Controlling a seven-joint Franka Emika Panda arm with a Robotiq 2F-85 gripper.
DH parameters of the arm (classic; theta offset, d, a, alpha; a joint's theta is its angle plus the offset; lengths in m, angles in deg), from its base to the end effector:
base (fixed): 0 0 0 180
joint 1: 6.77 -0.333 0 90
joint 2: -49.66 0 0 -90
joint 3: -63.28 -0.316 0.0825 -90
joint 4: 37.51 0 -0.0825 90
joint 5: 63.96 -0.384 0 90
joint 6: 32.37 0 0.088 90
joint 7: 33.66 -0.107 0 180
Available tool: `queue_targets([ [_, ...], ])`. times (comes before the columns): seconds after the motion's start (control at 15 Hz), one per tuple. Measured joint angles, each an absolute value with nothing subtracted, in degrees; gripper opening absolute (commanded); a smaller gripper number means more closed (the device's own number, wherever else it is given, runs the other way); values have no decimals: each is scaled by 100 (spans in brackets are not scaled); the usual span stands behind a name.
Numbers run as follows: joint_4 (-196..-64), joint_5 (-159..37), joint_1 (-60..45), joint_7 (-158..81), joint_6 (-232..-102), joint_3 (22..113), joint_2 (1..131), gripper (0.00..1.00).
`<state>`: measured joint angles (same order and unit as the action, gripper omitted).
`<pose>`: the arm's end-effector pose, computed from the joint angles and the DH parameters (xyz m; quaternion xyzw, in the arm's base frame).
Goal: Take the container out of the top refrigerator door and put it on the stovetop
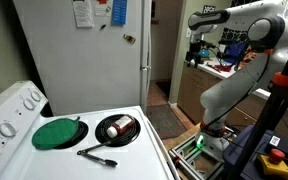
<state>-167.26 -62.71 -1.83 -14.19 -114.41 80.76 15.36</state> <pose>0.3126 -0.1533 0.5506 -0.9891 -0.0103 0.0953 0.1116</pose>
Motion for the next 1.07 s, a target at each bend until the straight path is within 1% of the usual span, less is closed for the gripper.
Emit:
queue_targets([
  [0.73, -16717, -6271, -182, -1417, -11452, 8056, 1537, 100],
  [1.07, -16395, -6463, -458, -1057, -11854, 7650, 1549, 100],
])
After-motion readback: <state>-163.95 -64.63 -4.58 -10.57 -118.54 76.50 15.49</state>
